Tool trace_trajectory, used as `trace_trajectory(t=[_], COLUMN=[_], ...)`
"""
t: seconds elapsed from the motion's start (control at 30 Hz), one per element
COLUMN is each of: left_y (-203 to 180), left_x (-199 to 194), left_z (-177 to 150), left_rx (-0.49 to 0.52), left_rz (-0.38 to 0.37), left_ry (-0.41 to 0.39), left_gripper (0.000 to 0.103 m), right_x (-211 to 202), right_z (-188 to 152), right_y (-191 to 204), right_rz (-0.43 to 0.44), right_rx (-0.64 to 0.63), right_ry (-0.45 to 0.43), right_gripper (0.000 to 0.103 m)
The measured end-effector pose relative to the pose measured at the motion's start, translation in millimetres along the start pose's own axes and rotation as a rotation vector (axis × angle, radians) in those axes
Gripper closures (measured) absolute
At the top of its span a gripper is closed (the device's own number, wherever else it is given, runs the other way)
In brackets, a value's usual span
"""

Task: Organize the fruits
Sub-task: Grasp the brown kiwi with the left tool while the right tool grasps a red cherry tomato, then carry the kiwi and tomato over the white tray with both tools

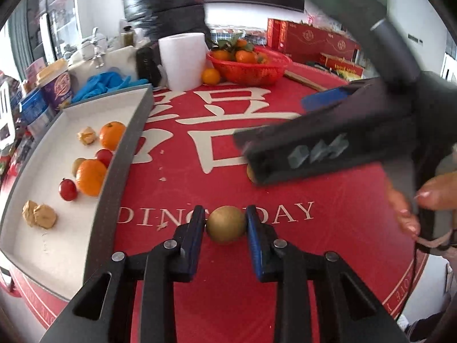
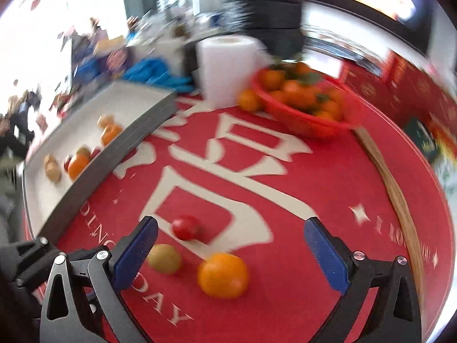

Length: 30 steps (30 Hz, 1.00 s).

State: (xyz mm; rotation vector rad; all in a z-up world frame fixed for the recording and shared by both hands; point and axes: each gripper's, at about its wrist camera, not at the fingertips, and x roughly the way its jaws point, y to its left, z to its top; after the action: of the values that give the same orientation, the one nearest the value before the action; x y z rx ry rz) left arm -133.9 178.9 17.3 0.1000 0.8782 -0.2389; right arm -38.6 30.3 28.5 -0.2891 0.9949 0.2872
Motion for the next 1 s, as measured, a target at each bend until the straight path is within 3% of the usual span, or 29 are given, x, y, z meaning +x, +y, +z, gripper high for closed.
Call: trace_trajectory(t=[0.07,0.13,0.27,0.33,0.57,1.0], left_y=[3.2,6.9,16.8,22.9,46.2,116.8], left_x=[-4.0,-7.5,-13.9,-18.5,-35.1,-57.7], left_z=[0.4,0.3,-1.0,-0.5,4.2,13.4], left_rx=[-0.007,-0.013,-0.031,-0.046,-0.099,-0.218], left_rz=[-0.001,-0.005,0.003,0.001,0.018,0.132], left_ry=[-0.014,-0.023,-0.061,-0.07,-0.125,-0.188], left_gripper=[0.071,0.071,0.071,0.071,0.071,0.071], right_x=[11.4,23.8,36.3,35.2,32.6,10.3], right_z=[4.7,6.4,6.3,5.3,8.5,32.8], right_y=[16.1,27.3,29.0,29.0,25.7,21.6], right_rz=[0.0,0.003,0.032,0.044,0.082,0.173], right_rx=[-0.071,-0.111,-0.087,-0.076,-0.016,0.113], right_ry=[0.041,0.102,0.157,0.16,0.145,0.088], right_gripper=[0.013,0.036,0.047,0.073,0.075,0.075])
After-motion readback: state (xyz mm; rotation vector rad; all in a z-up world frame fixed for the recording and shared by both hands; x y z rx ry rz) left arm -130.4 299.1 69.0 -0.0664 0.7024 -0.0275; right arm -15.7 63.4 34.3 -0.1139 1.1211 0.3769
